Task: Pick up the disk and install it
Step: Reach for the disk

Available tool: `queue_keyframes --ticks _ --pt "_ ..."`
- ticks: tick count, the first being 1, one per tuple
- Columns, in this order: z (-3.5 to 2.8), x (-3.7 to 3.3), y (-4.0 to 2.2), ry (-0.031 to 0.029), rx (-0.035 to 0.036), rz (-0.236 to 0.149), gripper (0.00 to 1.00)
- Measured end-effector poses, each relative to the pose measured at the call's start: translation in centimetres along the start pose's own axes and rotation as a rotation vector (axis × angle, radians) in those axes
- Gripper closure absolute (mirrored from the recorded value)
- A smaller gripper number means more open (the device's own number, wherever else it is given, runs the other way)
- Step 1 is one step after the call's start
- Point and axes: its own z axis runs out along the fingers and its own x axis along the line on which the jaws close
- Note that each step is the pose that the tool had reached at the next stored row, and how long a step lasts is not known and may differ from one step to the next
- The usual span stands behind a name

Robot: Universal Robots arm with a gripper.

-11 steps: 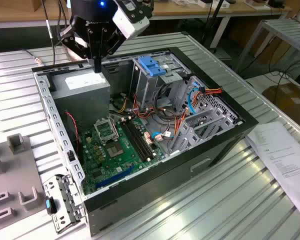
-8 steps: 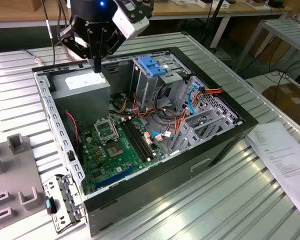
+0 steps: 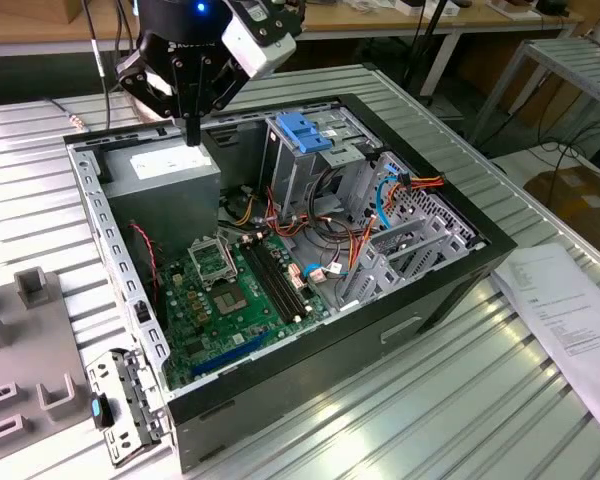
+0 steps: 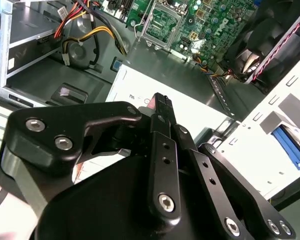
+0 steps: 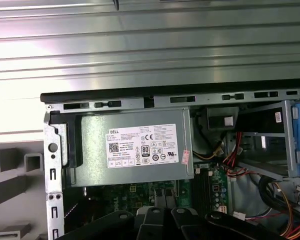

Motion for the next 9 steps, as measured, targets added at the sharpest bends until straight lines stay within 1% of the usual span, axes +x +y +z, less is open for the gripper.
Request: queue_keyframes --ticks 9 --pt "-0.02 0.66 -0.05 0.0003 0.0 0.0 0.89"
